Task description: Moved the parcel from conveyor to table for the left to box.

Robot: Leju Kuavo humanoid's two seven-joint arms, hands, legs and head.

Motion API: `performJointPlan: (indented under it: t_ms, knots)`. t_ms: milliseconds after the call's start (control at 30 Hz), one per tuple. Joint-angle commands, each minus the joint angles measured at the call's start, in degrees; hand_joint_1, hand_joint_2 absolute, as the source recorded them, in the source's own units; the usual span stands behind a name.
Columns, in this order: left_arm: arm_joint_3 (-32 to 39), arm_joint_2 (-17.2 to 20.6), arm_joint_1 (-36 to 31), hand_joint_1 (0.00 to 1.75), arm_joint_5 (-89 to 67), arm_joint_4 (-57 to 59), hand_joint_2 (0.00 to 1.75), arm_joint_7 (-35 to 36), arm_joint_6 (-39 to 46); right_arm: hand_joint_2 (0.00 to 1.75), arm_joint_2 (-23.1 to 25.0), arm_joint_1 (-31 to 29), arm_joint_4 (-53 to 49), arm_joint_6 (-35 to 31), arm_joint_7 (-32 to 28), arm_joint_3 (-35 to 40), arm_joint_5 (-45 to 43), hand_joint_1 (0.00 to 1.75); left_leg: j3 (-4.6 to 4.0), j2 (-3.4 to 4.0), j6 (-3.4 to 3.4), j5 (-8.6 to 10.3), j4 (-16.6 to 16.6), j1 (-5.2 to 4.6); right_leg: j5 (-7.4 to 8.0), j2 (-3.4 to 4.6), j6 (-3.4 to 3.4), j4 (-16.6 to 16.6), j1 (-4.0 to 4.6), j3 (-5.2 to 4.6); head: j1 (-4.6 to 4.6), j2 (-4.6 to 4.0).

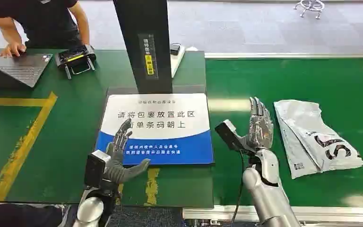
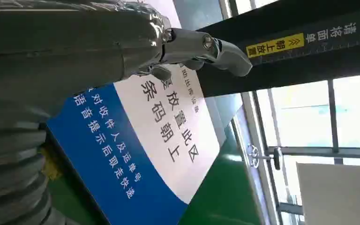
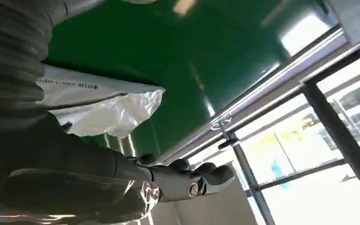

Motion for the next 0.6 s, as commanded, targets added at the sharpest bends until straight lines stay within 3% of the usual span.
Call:
performJointPlan:
  t_ms: [33,300,600]
  knots:
    - [-2.4,2.2,-0.3,0.0,0.6,2.0,1.75,0.5,0.7,1.75,0.0,-3.7,5.8,-3.3,1.0,-7.2,-1.1,0.0,0.01,0.01,0.02,0.04,0.0,-0.02,0.04,-0.01,-0.09,0.0,0.0,0.0,0.0,0.0]
    - [-2.7,2.8,-0.1,0.0,0.9,0.4,1.75,1.2,1.2,1.75,-1.6,-11.5,11.1,2.6,1.1,-11.4,-4.4,0.0,-0.08,0.14,0.06,0.09,0.0,-0.04,0.14,0.1,-0.13,0.0,-0.01,-0.12,0.0,0.0]
    - [-2.9,1.8,0.0,0.0,1.9,1.9,1.75,1.3,-0.2,1.75,-11.3,-26.5,26.7,10.6,5.8,-13.8,-0.3,0.0,-0.17,0.02,0.14,0.1,0.2,-0.12,0.15,-0.01,0.05,0.0,-0.1,-0.11,0.0,0.0]
